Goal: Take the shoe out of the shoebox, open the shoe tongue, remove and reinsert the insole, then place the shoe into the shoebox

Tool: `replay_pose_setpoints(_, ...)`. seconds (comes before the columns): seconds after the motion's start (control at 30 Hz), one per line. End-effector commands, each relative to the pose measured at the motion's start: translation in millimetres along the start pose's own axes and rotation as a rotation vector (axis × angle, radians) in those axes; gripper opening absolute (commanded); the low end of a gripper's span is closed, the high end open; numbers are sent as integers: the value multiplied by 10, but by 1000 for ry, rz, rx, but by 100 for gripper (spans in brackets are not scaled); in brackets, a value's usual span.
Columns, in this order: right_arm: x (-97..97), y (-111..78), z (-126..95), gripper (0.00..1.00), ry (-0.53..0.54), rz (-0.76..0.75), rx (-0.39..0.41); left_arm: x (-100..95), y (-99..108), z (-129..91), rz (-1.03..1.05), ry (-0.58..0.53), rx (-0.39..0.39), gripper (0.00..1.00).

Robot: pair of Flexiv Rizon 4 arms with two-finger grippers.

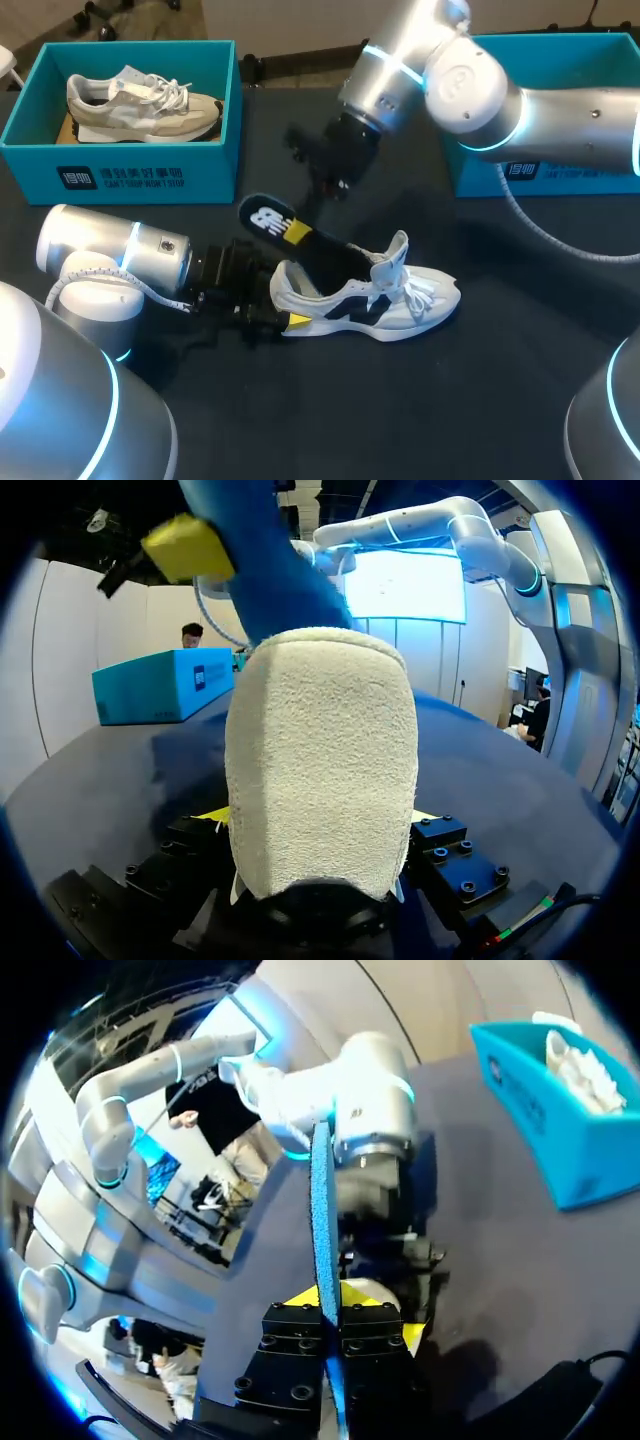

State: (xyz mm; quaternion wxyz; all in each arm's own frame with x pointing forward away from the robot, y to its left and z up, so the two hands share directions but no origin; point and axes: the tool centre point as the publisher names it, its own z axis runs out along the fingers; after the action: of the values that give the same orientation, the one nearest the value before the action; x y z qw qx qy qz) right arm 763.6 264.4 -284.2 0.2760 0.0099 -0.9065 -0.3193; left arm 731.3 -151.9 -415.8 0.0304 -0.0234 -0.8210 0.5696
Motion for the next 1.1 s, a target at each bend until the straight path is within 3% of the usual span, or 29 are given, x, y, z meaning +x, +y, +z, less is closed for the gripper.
replay_pose_setpoints(0.03,104,38,-143,0,-148,-19,-70,-1,27,19,0,-2,-1,0)
replay_pose_setpoints(0.43,76,406,-557,0,-321,-115,-204,-1,27,19,0,-2,-1,0)
replay_pose_setpoints(0.7,67,701,-801,0,-430,-222,-380,-1,27,19,0,-2,-1,0)
replay_pose_setpoints(0.9,33,889,-982,0,-463,-275,-436,-1,27,19,0,-2,-1,0)
replay_pose_setpoints(1.1,33,889,-982,0,-463,-275,-436,-1,27,19,0,-2,-1,0)
